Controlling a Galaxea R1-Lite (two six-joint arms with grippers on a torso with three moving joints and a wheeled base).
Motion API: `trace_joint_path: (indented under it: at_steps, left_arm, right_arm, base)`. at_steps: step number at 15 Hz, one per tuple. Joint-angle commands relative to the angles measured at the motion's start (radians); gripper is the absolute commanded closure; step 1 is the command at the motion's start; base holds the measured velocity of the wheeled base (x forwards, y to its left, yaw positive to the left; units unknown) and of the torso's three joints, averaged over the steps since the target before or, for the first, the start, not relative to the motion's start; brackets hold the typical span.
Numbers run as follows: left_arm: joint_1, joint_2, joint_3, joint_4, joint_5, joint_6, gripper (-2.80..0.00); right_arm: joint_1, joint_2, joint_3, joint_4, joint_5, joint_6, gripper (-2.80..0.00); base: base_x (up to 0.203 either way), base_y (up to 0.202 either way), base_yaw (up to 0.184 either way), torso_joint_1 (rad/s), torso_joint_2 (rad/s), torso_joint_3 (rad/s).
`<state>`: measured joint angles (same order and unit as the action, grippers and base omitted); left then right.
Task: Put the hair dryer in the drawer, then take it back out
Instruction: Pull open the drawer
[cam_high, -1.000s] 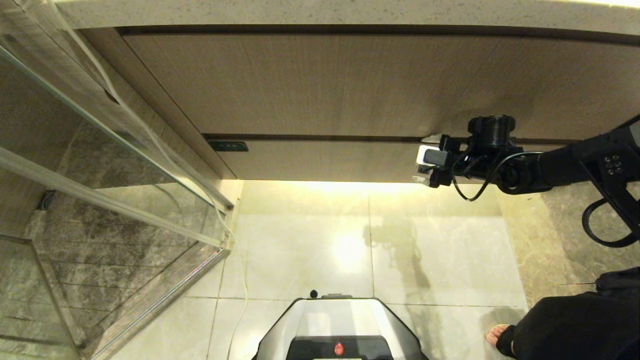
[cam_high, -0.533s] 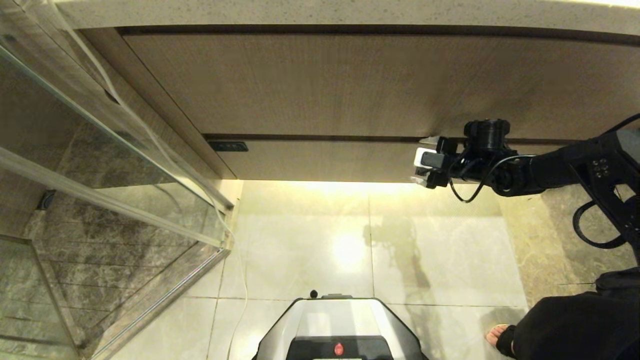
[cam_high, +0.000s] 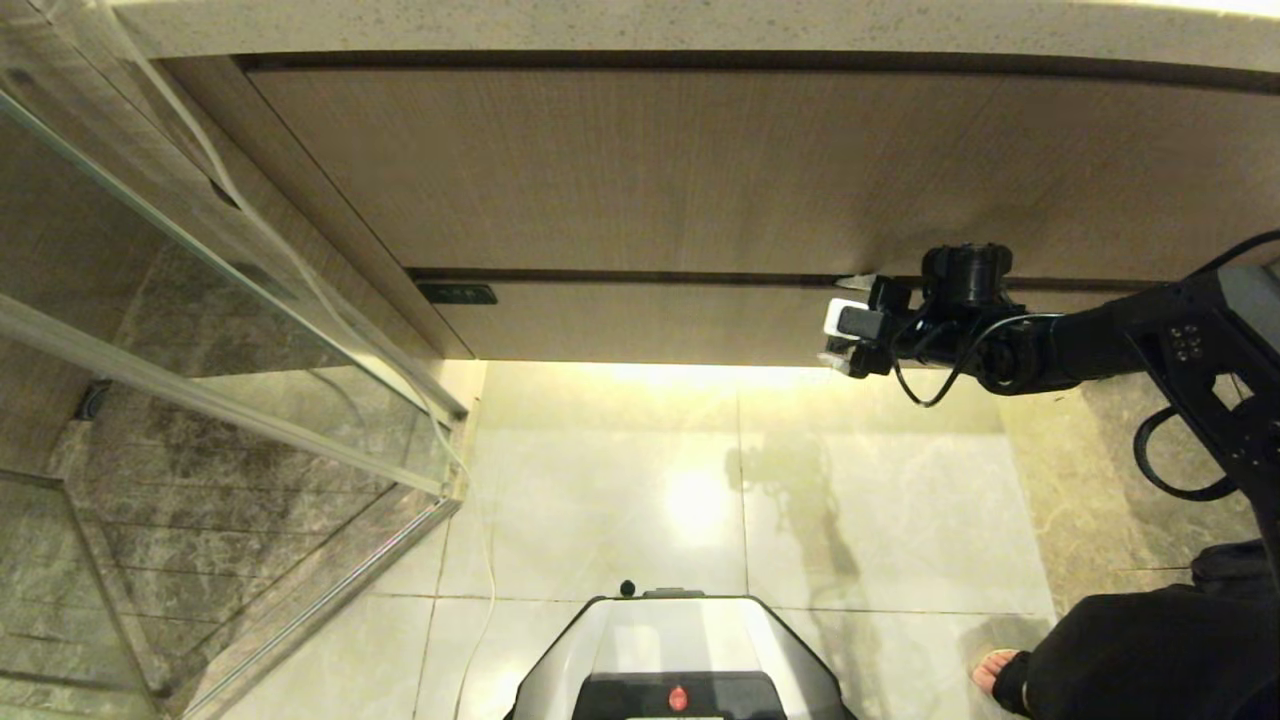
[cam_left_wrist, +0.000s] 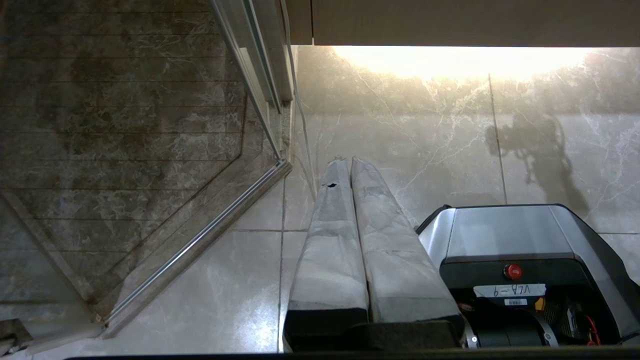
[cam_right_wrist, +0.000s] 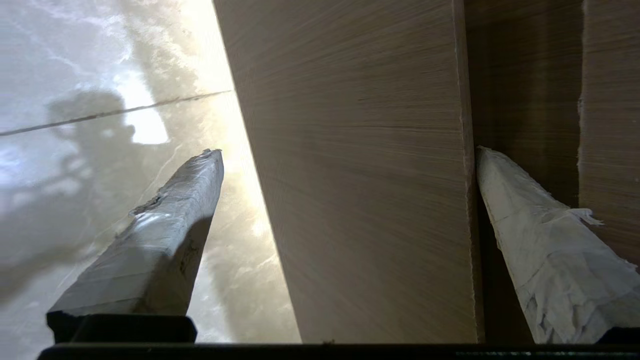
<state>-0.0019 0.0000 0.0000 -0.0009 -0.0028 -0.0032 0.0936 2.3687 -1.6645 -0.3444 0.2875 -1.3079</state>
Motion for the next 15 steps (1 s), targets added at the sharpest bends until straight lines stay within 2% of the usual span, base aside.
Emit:
trace_joint_path:
  at_steps: [1, 11, 15]
  left_arm:
    - [0.0, 0.0, 0.001, -0.001, 0.0, -0.001, 0.0]
    - [0.0, 0.0, 0.002, -0.001, 0.0, 0.0, 0.0]
    - [0.0, 0.0, 0.001, -0.001, 0.0, 0.0, 0.0]
  right_arm:
    - [-0.008, 0.002, 0.002, 0.118, -0.022, -0.004, -2.8]
    - [-0.008, -0.034, 0.02, 0.242, -0.037, 0.024, -2.8]
    - [-0.008, -0.07, 0.053, 0.337, -0.112, 0.025, -2.8]
  base:
    - [0.0, 0.0, 0.0, 0.0, 0.0, 0.0]
    - [0.0, 0.0, 0.0, 0.0, 0.0, 0.0]
    - [0.0, 0.0, 0.0, 0.0, 0.0, 0.0]
